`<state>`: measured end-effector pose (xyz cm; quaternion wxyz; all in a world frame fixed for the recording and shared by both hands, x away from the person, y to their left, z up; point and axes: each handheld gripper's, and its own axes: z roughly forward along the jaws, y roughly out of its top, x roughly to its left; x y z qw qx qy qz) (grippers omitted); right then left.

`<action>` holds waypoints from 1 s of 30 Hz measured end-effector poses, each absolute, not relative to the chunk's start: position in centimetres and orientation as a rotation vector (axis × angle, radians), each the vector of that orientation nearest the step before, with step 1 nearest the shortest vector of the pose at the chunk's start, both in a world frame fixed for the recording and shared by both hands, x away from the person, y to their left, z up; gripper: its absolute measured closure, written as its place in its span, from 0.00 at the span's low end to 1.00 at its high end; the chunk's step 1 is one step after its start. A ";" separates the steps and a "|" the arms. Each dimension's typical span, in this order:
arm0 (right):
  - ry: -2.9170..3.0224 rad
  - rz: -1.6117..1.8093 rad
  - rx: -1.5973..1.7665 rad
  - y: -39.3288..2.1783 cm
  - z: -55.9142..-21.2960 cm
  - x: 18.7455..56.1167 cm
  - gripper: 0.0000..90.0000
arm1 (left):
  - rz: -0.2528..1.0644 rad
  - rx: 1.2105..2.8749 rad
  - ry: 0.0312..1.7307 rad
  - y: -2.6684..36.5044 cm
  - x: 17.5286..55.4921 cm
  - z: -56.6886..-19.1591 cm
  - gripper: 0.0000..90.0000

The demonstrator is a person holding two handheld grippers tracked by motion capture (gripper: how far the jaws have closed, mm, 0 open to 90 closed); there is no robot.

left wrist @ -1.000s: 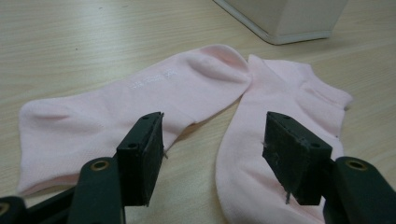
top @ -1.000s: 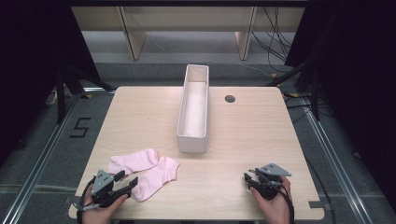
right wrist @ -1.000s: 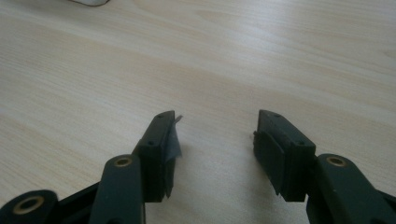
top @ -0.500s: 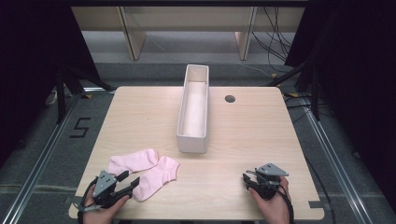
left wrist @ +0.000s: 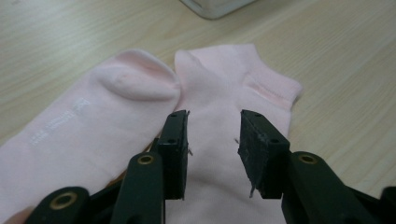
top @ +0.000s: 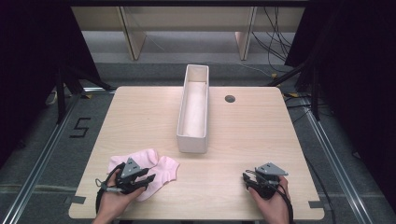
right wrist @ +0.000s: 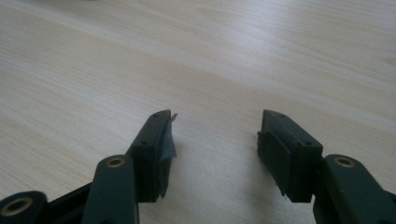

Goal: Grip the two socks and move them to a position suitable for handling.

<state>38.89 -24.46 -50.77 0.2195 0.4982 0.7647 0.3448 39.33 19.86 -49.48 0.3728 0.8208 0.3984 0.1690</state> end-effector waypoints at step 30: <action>2.125 0.973 1.379 -24.4 -50.8 38.9 0.50 | 0.375 2.178 1.078 20.0 40.0 -50.0 0.62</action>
